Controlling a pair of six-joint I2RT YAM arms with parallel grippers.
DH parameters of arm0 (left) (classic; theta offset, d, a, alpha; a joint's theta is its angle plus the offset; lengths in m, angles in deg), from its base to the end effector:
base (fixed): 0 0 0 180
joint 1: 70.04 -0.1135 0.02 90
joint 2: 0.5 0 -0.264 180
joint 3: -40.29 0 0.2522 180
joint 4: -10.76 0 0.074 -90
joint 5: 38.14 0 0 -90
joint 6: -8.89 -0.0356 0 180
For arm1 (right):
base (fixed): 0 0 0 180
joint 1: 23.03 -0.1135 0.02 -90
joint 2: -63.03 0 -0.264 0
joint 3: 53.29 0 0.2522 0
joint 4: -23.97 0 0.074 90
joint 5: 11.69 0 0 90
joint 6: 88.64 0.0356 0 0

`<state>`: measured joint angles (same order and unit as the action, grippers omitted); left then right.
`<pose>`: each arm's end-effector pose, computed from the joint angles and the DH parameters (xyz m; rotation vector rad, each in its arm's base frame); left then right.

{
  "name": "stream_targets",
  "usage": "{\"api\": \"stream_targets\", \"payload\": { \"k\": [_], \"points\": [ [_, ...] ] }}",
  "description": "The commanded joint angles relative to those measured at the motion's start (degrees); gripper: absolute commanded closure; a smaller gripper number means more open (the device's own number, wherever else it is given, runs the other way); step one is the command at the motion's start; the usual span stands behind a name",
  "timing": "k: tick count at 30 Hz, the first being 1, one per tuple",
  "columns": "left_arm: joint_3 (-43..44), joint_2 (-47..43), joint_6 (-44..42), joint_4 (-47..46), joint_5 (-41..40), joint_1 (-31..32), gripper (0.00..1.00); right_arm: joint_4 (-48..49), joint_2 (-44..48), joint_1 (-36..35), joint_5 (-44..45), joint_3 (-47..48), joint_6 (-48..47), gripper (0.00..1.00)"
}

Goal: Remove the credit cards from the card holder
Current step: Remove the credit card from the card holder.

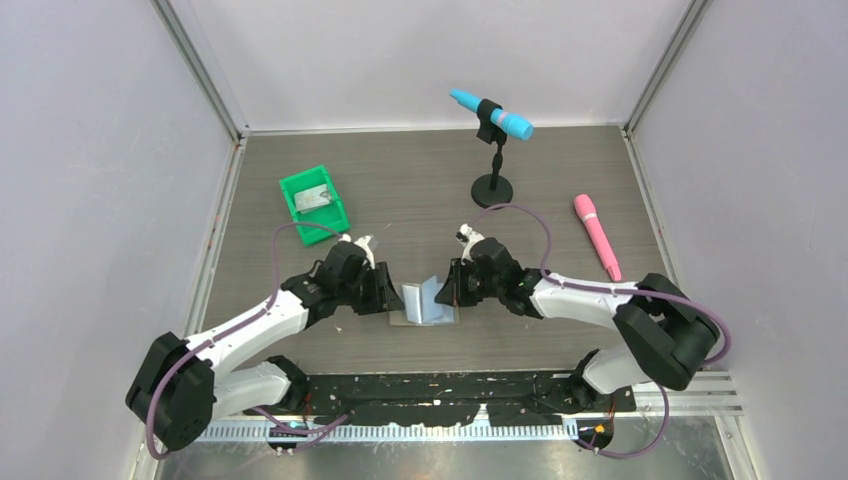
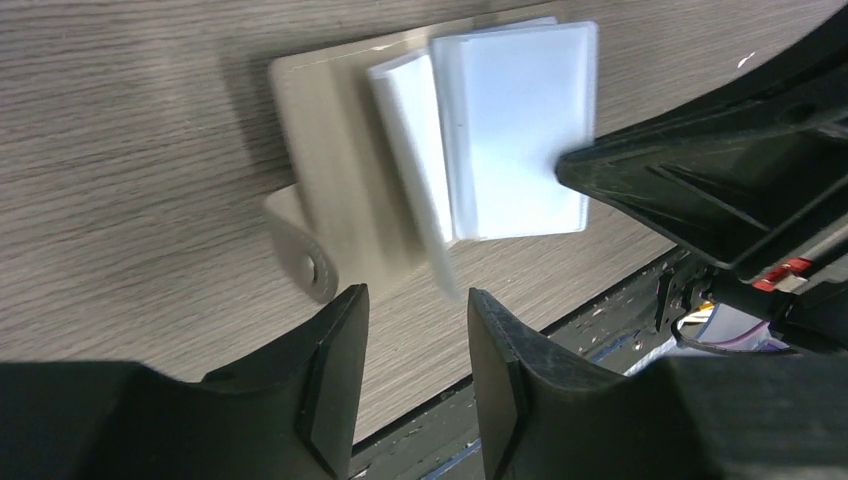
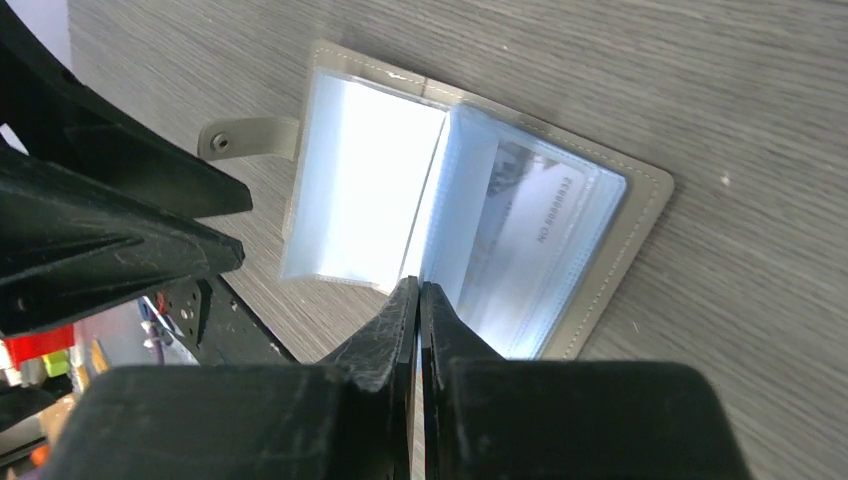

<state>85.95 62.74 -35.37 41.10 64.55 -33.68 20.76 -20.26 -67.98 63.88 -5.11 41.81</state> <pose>0.1680 -0.1334 0.1924 -0.1014 2.5915 -0.8718 0.1923 0.2045 0.1634 -0.2455 2.4345 1.0293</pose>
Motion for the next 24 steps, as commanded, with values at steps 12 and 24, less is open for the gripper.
{"api": "stream_targets", "payload": {
  "k": [12, 24],
  "points": [
    [1.1, 6.0, -1.3, -4.7, 4.8, -0.2, 0.54, -11.6, 7.6, -1.2, 0.7, 4.0, -9.7, 0.73],
    [-2.2, 7.2, 1.5, -10.1, 7.4, -0.2, 0.62, -0.3, 2.5, -4.7, -2.4, 5.3, -4.3, 0.63]
  ]
}}
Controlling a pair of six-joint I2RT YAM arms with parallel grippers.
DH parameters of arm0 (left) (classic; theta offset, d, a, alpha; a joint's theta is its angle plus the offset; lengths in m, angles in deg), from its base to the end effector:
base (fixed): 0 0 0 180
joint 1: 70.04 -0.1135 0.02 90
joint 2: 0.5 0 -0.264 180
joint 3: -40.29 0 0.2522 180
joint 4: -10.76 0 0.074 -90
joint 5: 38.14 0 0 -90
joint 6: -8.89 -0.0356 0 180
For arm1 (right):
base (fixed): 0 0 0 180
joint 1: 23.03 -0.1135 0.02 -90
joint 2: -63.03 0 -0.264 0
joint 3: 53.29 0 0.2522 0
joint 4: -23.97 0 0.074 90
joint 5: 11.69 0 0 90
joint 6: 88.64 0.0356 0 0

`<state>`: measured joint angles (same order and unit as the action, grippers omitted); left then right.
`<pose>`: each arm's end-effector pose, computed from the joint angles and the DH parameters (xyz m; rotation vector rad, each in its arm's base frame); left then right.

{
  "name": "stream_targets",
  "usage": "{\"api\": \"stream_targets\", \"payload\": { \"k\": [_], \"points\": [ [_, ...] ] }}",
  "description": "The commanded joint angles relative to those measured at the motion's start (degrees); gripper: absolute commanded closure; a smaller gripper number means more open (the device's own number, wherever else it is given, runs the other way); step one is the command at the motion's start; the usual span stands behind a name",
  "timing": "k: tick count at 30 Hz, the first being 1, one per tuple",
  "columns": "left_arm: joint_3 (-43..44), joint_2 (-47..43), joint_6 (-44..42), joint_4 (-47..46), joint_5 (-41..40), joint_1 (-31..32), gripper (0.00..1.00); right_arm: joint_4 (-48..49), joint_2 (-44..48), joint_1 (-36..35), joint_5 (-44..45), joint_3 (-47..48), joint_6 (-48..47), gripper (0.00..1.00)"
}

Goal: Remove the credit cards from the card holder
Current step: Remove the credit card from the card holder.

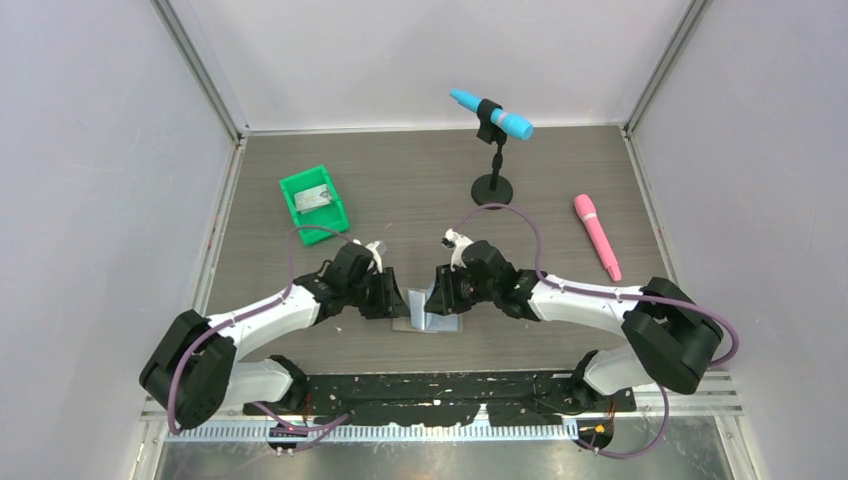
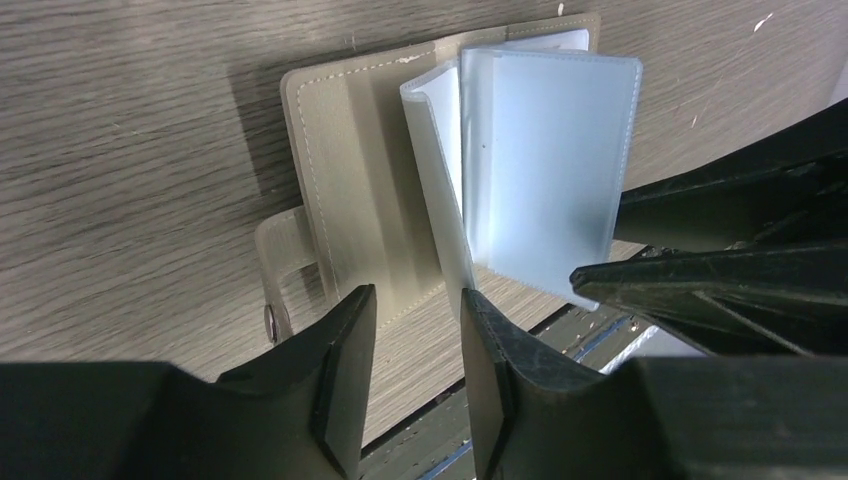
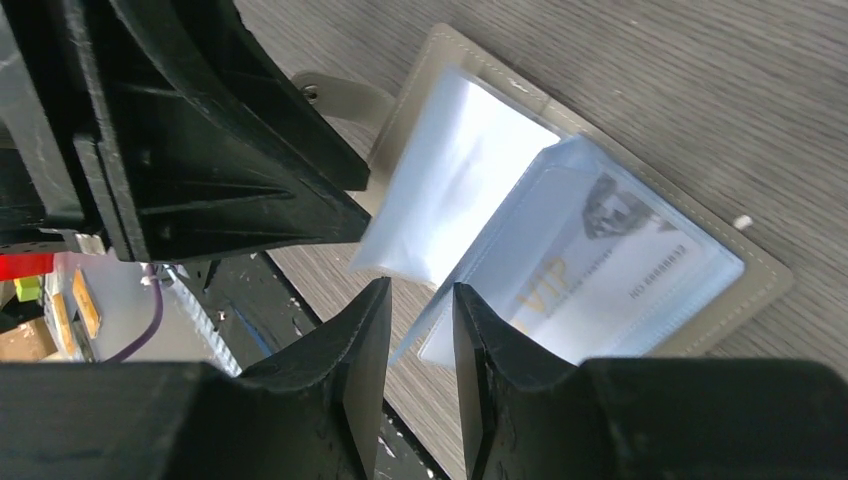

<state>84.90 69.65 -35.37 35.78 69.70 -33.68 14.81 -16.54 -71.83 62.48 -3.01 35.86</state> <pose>0.1759 -0.1430 0.1698 -0.0684 2.6669 -0.9423 0.1751 0.2148 0.1824 -0.4666 2.4024 1.0373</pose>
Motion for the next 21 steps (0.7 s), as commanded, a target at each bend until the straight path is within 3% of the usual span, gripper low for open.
{"api": "stream_targets", "payload": {
  "k": [1, 14, 21],
  "points": [
    [-1.4, 0.5, 1.8, -5.3, 2.4, -0.2, 0.63, 5.8, -1.5, -1.0, -0.9, 3.3, 1.6, 0.63],
    [-5.4, -1.1, 4.7, -8.2, 2.4, -0.2, 0.80, 8.1, -5.8, -1.0, 1.4, 6.3, 2.6, 0.63],
    [-9.1, -4.9, 8.0, -10.6, 2.8, -0.2, 0.82, 9.6, -8.6, -1.0, 1.9, 6.8, 3.0, 0.64]
  ]
}}
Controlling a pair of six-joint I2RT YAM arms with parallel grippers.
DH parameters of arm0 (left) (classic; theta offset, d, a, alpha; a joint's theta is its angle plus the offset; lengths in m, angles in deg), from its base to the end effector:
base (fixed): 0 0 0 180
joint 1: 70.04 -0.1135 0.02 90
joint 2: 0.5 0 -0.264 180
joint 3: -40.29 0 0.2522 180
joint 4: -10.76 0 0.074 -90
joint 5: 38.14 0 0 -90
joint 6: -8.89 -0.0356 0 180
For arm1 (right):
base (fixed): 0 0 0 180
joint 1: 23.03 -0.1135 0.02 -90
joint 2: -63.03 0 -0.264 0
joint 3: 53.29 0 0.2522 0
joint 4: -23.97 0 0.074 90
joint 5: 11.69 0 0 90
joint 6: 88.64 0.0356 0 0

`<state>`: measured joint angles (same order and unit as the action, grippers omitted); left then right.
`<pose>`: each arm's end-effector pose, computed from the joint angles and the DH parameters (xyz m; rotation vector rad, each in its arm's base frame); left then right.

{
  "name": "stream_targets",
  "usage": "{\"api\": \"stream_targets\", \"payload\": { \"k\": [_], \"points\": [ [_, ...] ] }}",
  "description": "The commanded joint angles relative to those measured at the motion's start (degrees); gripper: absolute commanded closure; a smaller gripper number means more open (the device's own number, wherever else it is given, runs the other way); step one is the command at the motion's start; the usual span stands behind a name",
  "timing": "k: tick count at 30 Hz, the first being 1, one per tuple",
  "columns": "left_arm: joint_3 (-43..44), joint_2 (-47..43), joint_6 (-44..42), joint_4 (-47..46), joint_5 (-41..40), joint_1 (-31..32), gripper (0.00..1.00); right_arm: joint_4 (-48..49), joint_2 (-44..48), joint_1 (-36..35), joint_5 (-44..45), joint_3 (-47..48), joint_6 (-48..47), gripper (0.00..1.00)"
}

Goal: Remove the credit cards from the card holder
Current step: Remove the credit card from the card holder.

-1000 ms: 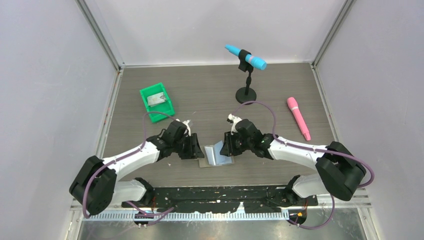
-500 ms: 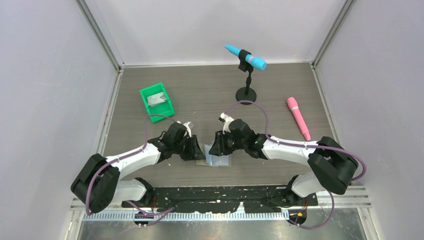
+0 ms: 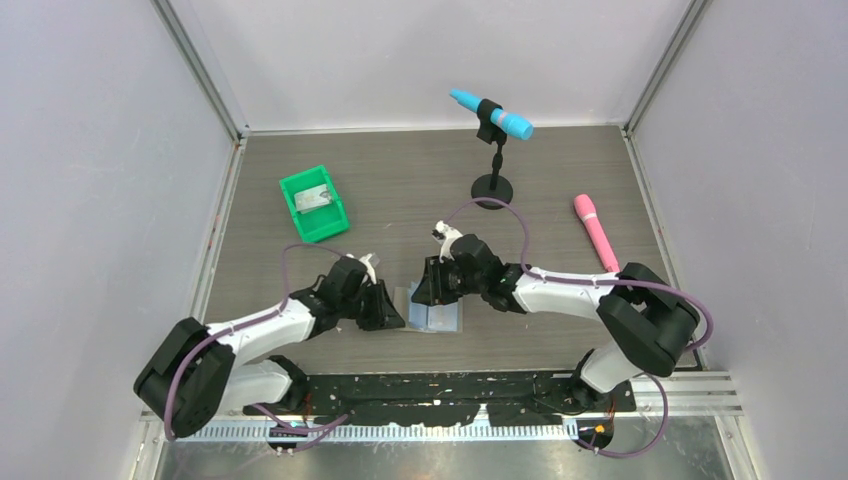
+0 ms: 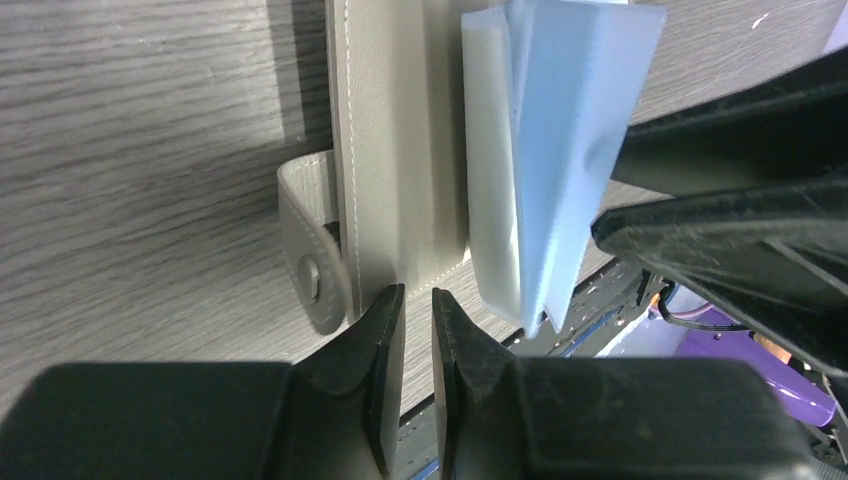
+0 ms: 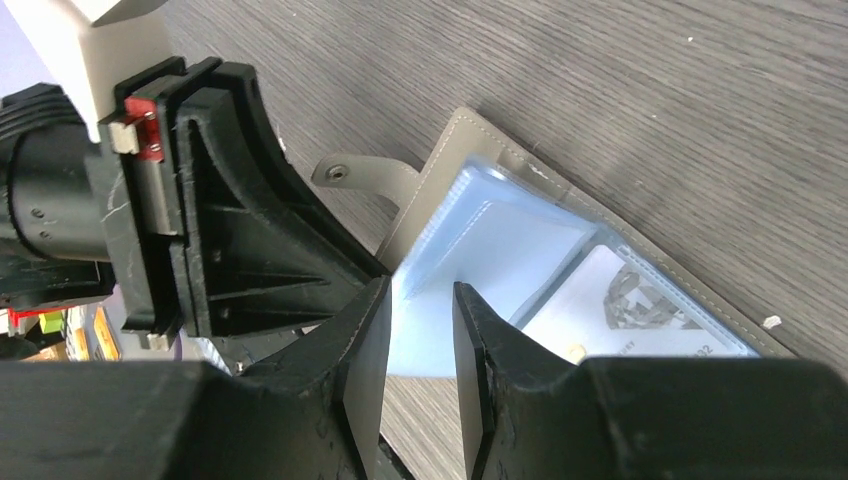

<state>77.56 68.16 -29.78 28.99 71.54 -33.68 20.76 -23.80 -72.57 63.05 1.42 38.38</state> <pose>0.1611 -0.1335 0.1461 -0.1797 2.6800 -1.0181 0.1923 0.2400 0.1803 -0.4263 2.3643 1.0831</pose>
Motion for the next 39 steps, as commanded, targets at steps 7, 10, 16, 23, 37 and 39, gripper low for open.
{"api": "stream_targets", "payload": {
  "k": [7, 10, 16, 23, 37, 39],
  "points": [
    [-2.2, -12.5, 2.2, 5.4, -5.1, -0.2, 0.77, 5.2, -4.9, -0.6, 0.2, 3.6, 0.3, 0.64],
    [-0.8, -17.1, 1.1, 11.4, -9.3, -0.2, 0.74, 4.7, -6.0, -0.7, 0.2, 4.5, -0.1, 0.64],
    [2.3, -22.5, 0.9, 14.3, -10.2, -0.2, 0.72, 2.5, -5.3, -0.8, 1.1, 5.8, -1.5, 0.59],
    [5.8, -20.6, -0.9, 12.5, -7.0, -0.2, 0.69, 0.6, -2.9, -0.7, 2.1, 5.8, -2.1, 0.47],
    [11.6, -11.5, -3.0, 6.9, 0.7, 1.2, 0.68, -7.9, 6.7, 0.7, 12.3, 2.1, -2.2, 0.53],
    [12.3, -9.5, -3.2, 5.9, 1.5, 1.6, 0.69, -9.7, 8.3, 0.7, 14.4, 1.1, -1.2, 0.53]
  ]
}}
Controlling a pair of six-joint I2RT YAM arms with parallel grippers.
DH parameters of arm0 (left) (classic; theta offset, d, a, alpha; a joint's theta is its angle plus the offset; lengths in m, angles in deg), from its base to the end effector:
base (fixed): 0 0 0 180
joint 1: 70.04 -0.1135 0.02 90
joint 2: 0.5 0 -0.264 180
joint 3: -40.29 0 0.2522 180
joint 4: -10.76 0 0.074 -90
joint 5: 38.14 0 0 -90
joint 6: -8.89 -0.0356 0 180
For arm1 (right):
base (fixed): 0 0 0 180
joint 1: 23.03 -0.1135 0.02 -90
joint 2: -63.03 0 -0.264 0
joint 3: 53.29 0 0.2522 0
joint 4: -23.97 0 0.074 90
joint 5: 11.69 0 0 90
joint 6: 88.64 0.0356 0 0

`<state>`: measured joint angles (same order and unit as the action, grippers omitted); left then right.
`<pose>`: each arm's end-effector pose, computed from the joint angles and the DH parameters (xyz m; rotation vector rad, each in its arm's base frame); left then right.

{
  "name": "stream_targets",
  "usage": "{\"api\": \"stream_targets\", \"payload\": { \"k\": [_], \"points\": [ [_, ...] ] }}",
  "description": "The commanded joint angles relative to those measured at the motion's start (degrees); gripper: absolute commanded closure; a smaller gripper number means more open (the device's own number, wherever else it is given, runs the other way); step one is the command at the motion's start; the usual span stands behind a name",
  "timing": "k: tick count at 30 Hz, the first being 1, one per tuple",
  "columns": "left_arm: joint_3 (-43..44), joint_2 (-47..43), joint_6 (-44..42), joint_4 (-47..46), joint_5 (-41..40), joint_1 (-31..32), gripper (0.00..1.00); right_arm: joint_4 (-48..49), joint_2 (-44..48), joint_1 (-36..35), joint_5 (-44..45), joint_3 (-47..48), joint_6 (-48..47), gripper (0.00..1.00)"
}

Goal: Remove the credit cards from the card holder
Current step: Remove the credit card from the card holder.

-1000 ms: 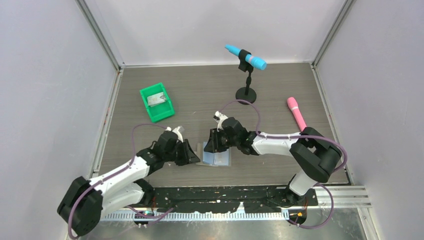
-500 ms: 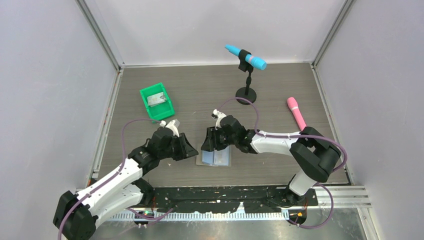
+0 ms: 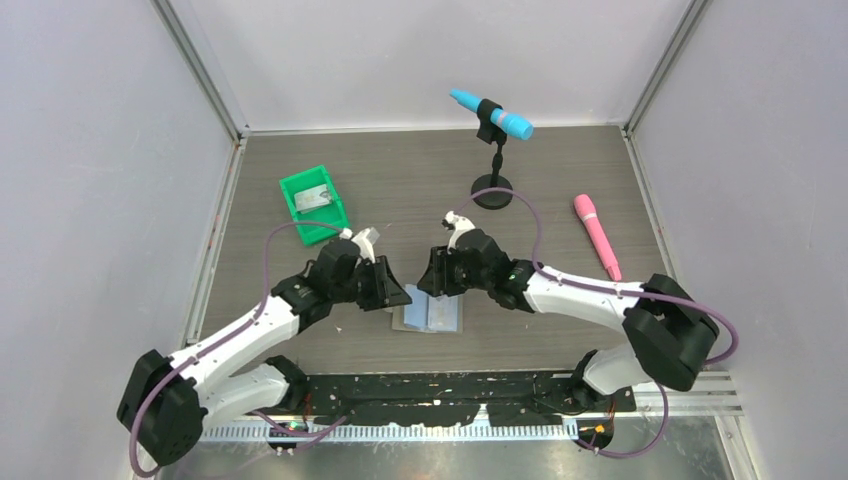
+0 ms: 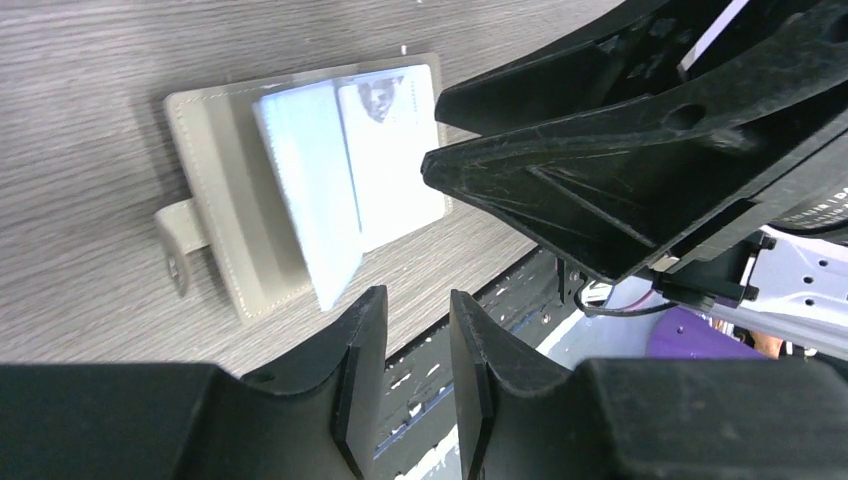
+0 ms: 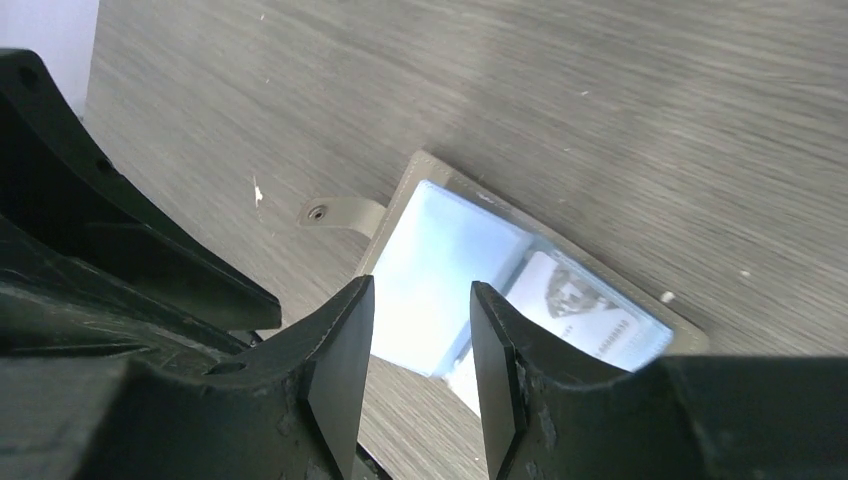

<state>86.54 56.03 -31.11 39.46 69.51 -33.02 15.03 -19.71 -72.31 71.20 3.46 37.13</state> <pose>0.1583 -0.1329 0.2208 -0.0976 2.4802 -1.0919 0.1943 0.2325 0.2023 -0.3514 2.3207 0.9341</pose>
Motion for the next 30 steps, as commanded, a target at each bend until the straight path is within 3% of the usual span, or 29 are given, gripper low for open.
{"api": "stream_targets", "payload": {
  "k": [1, 4, 13, 30],
  "points": [
    [3.7, 3.8, -2.0, -5.1, 3.8, 1.1, 0.69, -4.2, 5.2, 0.5, 6.6, -1.9, 1.0, 0.53],
    [4.1, 7.7, -2.3, -7.5, 4.2, 1.3, 0.70, -6.5, 7.0, 0.5, 9.6, -3.7, 3.1, 0.53],
    [4.2, 20.4, -2.2, -14.0, 7.1, 1.3, 0.74, -5.1, 8.9, 0.5, 8.0, -8.9, 7.1, 0.54],
    [-3.7, 24.5, -2.1, -18.0, 2.5, 1.4, 0.76, -1.7, 3.3, 0.5, 5.7, -9.1, 6.7, 0.55]
  ]
}}
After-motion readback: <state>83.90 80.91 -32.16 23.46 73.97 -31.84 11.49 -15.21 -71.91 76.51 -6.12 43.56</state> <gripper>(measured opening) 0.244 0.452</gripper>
